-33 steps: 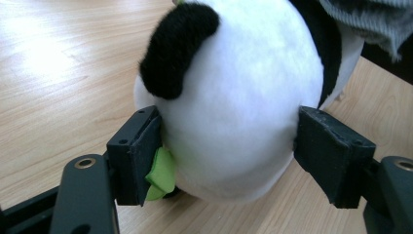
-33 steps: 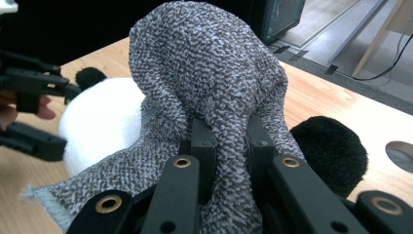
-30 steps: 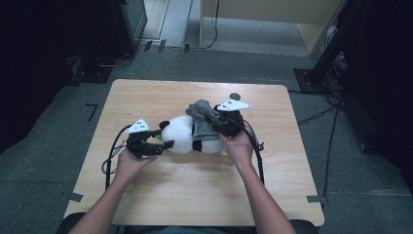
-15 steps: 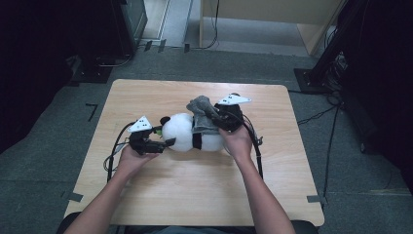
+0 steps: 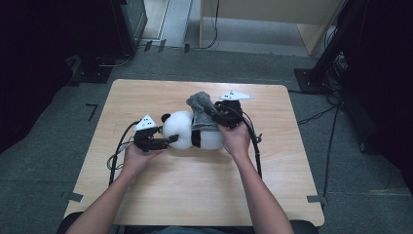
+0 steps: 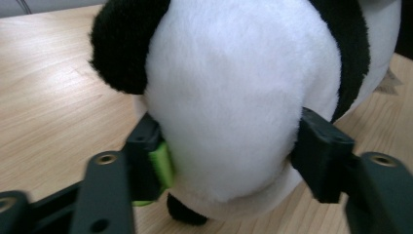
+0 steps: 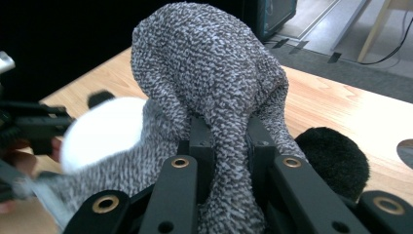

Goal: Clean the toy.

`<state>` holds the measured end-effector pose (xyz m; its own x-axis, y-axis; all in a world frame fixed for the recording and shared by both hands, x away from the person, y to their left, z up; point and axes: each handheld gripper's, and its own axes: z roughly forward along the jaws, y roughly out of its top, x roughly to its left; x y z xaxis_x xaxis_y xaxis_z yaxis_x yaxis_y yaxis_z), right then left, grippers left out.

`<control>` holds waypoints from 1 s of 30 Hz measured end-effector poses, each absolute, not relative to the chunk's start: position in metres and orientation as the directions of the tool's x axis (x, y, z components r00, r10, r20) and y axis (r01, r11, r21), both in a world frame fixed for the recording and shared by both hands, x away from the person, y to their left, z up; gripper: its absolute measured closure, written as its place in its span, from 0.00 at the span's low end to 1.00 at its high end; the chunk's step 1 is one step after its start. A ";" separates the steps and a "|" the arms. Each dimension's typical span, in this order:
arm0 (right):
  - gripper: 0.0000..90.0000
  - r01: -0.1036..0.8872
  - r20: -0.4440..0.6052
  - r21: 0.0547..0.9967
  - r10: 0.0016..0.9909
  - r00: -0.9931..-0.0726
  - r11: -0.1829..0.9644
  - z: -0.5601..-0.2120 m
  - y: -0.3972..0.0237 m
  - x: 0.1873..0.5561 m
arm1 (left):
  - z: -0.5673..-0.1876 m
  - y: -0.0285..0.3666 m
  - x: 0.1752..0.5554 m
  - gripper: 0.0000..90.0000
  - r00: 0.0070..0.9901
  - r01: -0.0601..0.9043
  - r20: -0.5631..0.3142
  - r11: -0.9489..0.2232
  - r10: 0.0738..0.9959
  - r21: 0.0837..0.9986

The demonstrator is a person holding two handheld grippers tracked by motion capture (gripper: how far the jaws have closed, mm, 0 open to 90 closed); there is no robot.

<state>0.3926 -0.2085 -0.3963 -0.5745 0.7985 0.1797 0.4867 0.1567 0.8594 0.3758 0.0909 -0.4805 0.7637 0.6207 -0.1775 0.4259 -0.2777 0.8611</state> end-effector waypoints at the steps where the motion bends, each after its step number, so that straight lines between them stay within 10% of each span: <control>1: 0.89 0.472 0.174 0.868 0.799 -0.576 0.151 -0.392 -0.208 0.389 | -0.480 0.090 0.376 0.48 0.761 0.432 -0.186 -0.272 0.622 0.860; 21: 0.88 0.394 0.017 0.846 0.721 -0.693 0.359 -0.406 -0.131 0.356 | -0.463 0.087 0.370 0.64 0.659 0.618 -0.364 -0.199 0.658 0.761; 30: 0.89 0.412 -0.006 0.839 0.762 -0.647 0.356 -0.411 -0.159 0.364 | -0.465 0.088 0.372 0.66 0.681 0.599 -0.343 -0.223 0.646 0.769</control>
<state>0.3644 -0.1586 -0.4113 -0.6471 0.7624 -0.0062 0.4115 0.3561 0.8390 0.3724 0.0875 -0.4649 0.6815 0.6465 -0.3430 0.5989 -0.2234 0.7690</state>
